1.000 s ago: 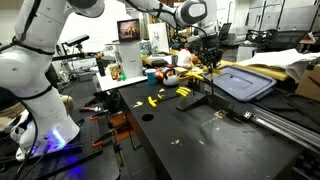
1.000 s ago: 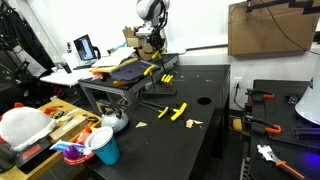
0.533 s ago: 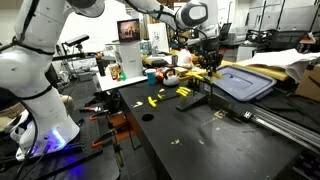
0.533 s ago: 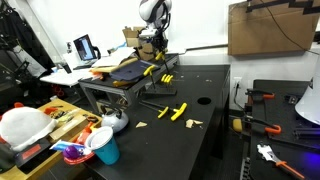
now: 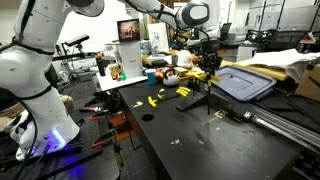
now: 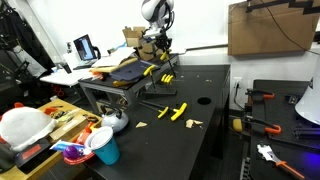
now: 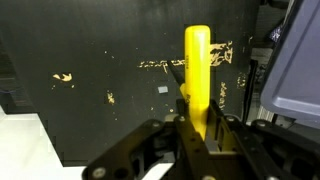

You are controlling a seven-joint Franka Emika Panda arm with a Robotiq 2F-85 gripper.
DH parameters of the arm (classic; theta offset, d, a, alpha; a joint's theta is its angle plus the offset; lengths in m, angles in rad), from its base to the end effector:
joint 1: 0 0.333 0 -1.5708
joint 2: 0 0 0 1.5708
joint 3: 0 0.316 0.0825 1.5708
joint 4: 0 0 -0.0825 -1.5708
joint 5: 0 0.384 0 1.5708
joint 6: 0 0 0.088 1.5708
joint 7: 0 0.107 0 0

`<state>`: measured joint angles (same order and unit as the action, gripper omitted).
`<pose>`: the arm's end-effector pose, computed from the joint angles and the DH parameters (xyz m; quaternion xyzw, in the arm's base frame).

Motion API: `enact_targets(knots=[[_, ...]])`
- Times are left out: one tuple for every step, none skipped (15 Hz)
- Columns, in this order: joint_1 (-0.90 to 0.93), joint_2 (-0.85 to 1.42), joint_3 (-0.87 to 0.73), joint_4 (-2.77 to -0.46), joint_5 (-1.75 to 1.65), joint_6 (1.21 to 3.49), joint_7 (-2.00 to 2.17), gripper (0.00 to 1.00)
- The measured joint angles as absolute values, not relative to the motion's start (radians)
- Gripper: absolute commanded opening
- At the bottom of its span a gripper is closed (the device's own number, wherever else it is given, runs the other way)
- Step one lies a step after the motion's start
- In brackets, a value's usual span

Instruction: Pick up the yellow object and put it on the table

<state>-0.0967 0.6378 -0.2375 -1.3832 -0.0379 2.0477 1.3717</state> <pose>0.6968 -0.2066 0.3503 0.6792 -0.7285 0.0616 0.0646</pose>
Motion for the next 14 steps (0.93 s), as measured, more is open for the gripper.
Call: enact_targets(knots=[[-0.097,0.634,-0.237,-1.383,-0.038,2.029,1.353,0.06],[-0.097,0.631,-0.237,-1.383,-0.039,2.01,1.335,0.06],[-0.096,0.626,-0.237,-1.384,-0.04,1.989,1.318,0.06],[-0.096,0.622,-0.237,-1.384,-0.04,1.968,1.304,0.06],[-0.096,0.618,-0.237,-1.384,-0.04,1.948,1.293,0.06],[-0.097,0.615,-0.237,-1.384,-0.04,1.926,1.28,0.06],[-0.097,0.613,-0.237,-1.384,-0.04,1.906,1.275,0.06],[-0.097,0.613,-0.237,-1.384,-0.04,1.887,1.272,0.06],[-0.098,0.613,-0.237,-1.384,-0.04,1.866,1.266,0.06],[-0.1,0.615,-0.237,-1.384,-0.04,1.845,1.261,0.06],[-0.102,0.617,-0.237,-1.384,-0.04,1.823,1.258,0.06],[-0.106,0.622,-0.237,-1.384,-0.04,1.802,1.256,0.06],[-0.109,0.629,-0.237,-1.383,-0.04,1.782,1.251,0.06],[-0.113,0.638,-0.237,-1.382,-0.039,1.762,1.242,0.06]])
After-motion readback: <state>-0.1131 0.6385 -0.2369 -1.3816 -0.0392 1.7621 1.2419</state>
